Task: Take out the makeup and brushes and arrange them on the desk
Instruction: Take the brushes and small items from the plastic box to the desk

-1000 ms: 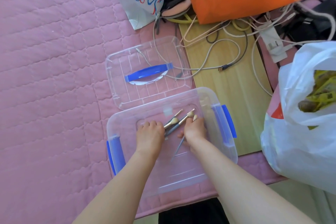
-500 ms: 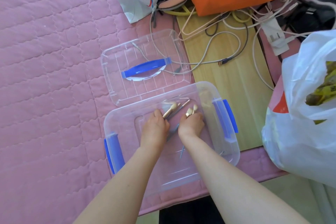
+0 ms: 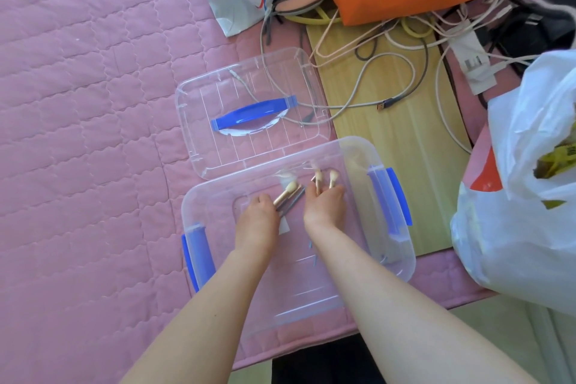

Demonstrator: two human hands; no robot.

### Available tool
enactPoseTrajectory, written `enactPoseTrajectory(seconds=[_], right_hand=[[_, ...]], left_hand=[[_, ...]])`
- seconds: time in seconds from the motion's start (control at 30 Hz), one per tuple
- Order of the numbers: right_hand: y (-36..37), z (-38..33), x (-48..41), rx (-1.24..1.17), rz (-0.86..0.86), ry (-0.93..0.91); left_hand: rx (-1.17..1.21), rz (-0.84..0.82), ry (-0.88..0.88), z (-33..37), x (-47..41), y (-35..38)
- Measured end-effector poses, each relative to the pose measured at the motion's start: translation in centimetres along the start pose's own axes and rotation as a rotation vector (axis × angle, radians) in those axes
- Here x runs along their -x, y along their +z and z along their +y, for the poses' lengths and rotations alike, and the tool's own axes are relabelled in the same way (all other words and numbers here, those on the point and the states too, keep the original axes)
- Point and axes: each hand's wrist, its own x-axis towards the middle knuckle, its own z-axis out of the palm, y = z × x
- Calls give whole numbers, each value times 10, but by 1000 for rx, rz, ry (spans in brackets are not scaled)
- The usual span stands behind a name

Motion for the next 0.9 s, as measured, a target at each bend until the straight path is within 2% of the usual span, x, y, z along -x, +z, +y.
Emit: enactPoseTrajectory(seconds=[0.17, 0.3, 0.5, 0.67, 0.77, 0.9], right_hand=[[8, -2, -3, 45, 21, -3], [9, 0, -2, 183, 60, -25], [6, 1, 4, 335, 82, -92], [-1, 1, 3, 340, 15, -104], [-6, -1, 6, 304, -64, -104], [-18, -7, 15, 224, -162, -112]], left_hand=[[79, -59, -93, 3, 2, -4], [140, -146, -142, 2, 7, -8], [241, -159, -114, 5, 15, -12], [317, -154, -56, 2, 16, -10], [349, -174, -85, 2, 18, -12], [557, -180, -168, 2, 26, -17]])
